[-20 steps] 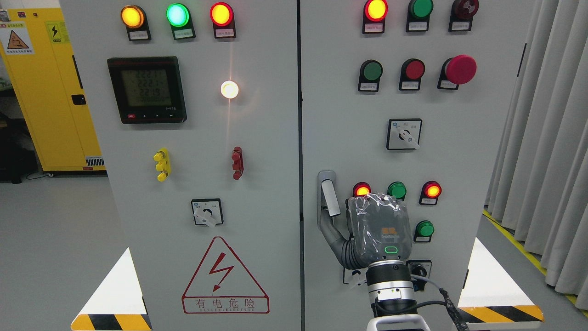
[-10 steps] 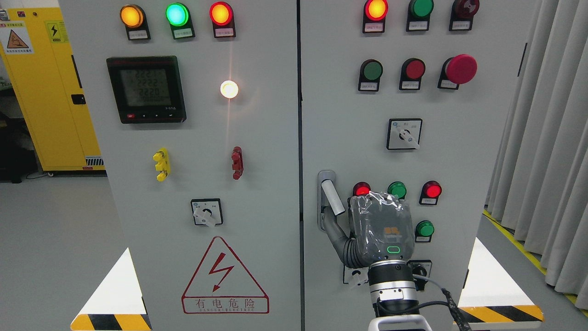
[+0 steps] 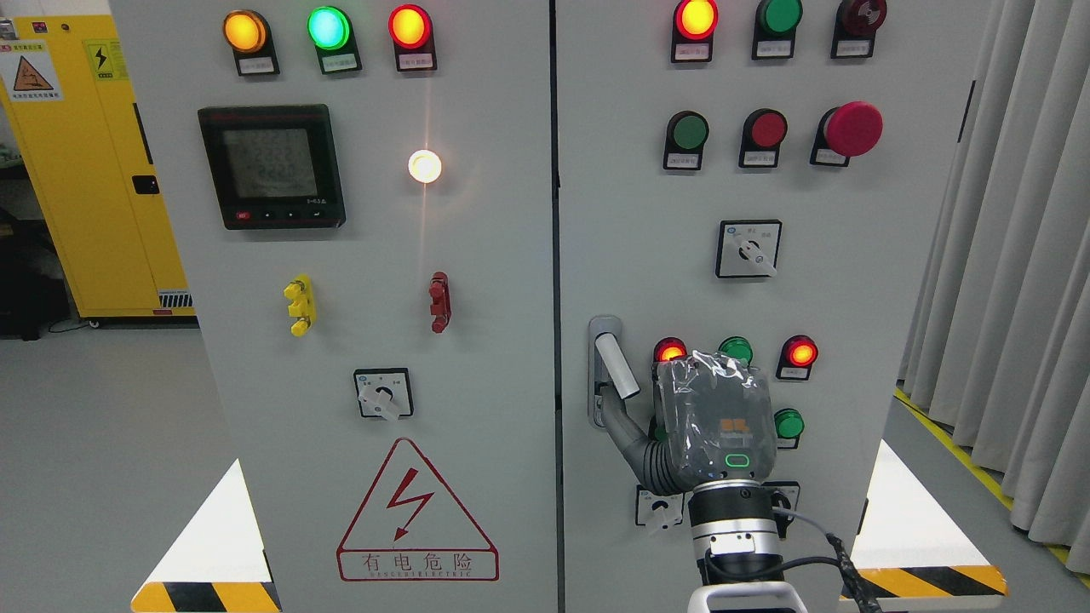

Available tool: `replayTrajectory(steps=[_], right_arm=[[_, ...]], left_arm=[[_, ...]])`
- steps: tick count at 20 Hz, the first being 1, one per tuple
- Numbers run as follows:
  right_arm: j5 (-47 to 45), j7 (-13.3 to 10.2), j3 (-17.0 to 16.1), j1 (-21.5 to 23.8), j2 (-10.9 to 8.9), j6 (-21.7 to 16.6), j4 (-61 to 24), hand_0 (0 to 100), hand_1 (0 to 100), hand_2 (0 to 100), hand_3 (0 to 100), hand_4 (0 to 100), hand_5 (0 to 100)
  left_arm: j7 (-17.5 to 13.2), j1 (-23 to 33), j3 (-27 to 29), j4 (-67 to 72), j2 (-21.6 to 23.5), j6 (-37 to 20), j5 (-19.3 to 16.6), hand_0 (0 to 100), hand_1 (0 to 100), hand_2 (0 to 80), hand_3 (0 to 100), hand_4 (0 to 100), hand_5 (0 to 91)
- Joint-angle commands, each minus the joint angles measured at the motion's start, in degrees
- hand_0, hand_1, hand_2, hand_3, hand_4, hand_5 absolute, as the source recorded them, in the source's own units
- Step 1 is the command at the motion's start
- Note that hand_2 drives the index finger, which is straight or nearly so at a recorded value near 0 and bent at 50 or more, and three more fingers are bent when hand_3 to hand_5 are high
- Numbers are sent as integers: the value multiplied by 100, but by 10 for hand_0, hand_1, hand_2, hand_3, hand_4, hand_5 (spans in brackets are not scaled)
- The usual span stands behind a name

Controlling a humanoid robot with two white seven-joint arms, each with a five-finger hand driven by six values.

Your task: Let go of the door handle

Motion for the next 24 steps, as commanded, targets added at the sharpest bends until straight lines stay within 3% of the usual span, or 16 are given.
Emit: replayTrajectory(steps=[1, 24], right_arm=[[-14, 36, -105, 2, -8, -12, -27, 394, 329, 1000, 1000, 1000, 1000], [-14, 44, -272, 11, -17, -65, -115, 381, 308, 1000, 1000, 1000, 1000]], left_arm=[[0, 0, 0, -88, 0, -1, 0, 120, 556, 0, 0, 0, 0], [0, 0, 0, -88, 0, -1, 0, 120, 556, 0, 0, 0, 0]])
